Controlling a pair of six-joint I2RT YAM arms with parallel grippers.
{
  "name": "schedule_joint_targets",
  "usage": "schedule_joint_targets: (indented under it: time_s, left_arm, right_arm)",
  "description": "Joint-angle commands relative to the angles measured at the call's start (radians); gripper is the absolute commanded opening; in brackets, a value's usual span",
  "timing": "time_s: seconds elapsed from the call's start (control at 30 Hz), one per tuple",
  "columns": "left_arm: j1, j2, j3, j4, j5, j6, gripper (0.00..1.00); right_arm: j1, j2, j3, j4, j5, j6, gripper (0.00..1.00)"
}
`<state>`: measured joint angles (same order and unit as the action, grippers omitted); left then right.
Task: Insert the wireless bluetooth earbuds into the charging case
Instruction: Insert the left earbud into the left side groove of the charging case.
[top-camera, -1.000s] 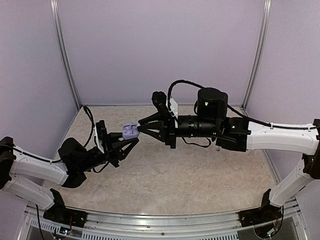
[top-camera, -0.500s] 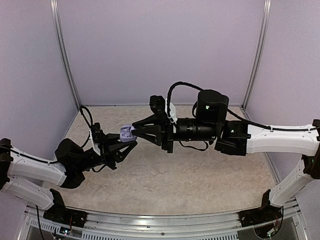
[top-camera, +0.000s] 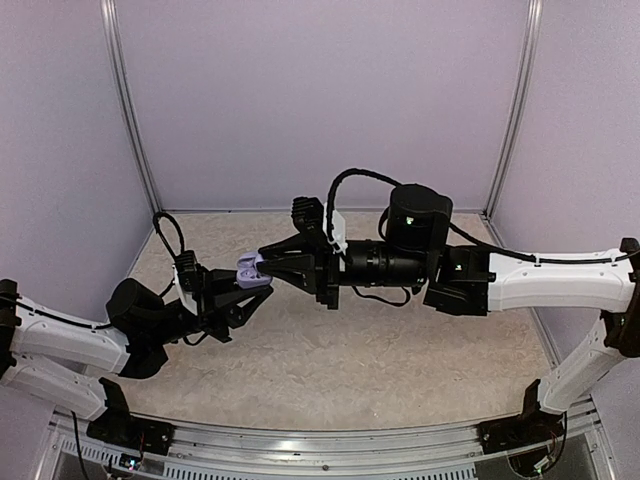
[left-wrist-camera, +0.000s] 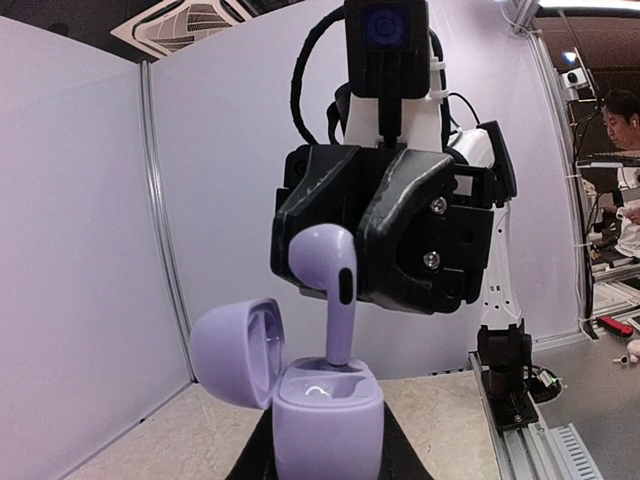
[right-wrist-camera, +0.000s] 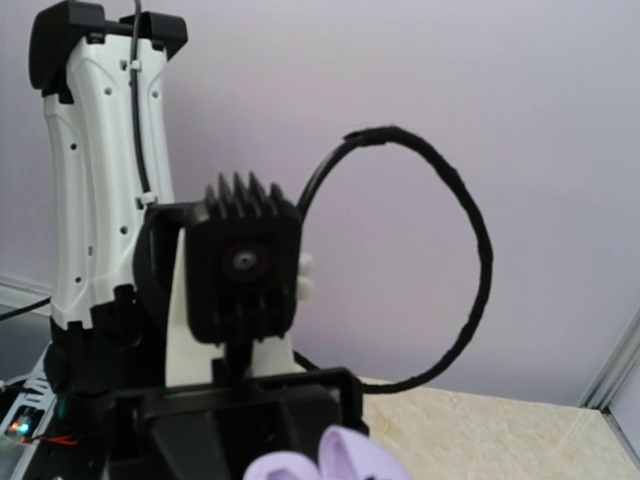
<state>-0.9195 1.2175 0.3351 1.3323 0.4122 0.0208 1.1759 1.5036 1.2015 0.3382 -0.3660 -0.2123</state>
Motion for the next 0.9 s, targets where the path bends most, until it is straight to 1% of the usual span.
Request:
schedule_joint_targets:
  time_s: [0.0, 0.5, 0.87]
  left_arm:
    - [-0.008, -0.015, -0.001, -0.002, -0.003, 0.024, 0.04]
    - [-0.009, -0.012, 0.002, 0.004, -0.032, 0.030, 0.04]
    - [-0.009, -0.020, -0.002, 0.009, -0.036, 0.030, 0.05]
  right_arm:
    - [0.014, 0.009, 0.025, 0.045, 0.016, -0.001, 0.14]
    - [0.022, 0.035, 0.022, 0.074, 0.011, 0.029, 0.14]
    - [0.022, 0.046, 0.015, 0.077, 0.042, 0.044, 0.14]
